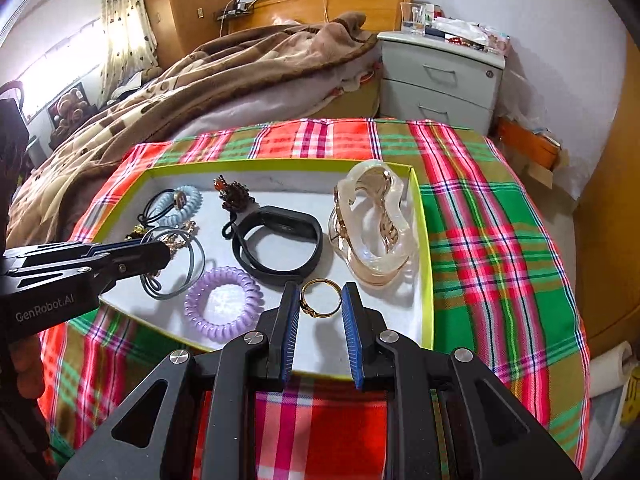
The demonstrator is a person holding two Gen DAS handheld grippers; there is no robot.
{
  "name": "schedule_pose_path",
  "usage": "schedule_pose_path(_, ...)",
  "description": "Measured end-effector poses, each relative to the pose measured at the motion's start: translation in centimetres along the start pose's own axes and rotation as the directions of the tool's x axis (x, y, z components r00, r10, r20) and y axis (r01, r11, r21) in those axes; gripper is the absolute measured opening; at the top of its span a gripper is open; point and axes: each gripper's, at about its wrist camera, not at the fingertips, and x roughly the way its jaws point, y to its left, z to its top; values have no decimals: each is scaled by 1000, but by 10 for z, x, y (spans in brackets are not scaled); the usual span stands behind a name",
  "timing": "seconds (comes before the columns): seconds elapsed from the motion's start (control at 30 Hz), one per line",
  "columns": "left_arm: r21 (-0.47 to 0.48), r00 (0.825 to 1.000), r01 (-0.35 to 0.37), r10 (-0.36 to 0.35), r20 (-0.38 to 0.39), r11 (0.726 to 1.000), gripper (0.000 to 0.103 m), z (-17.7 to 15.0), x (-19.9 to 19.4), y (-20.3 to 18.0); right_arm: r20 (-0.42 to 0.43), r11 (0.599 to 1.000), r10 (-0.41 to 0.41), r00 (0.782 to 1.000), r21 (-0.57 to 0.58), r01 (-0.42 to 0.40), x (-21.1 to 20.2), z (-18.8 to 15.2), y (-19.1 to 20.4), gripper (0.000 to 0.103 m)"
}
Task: Organize jewelry
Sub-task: 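Carry the grey cable and gold ring into the yellow box with both tools, then open the left tool to release the grey cable while the right tool releases the gold ring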
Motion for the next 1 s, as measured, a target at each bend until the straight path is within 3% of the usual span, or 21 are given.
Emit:
schedule_pose_path(0.37,-11,998,-42,41,-55,999,15,-3,15,10,-47,1000,-7,999,-5,7,12,-1,1,23)
schedule_pose_path(0.67,-5,997,-42,42,-60,999,35,-6,14,9,-50,1000,-13,999,-14,12,13,0,3,24)
schedule_pose_path(1.0,6,997,-65,65,-46,998,43,-7,5,4,-21,1000,-13,1000,9,13,4,1,1,28)
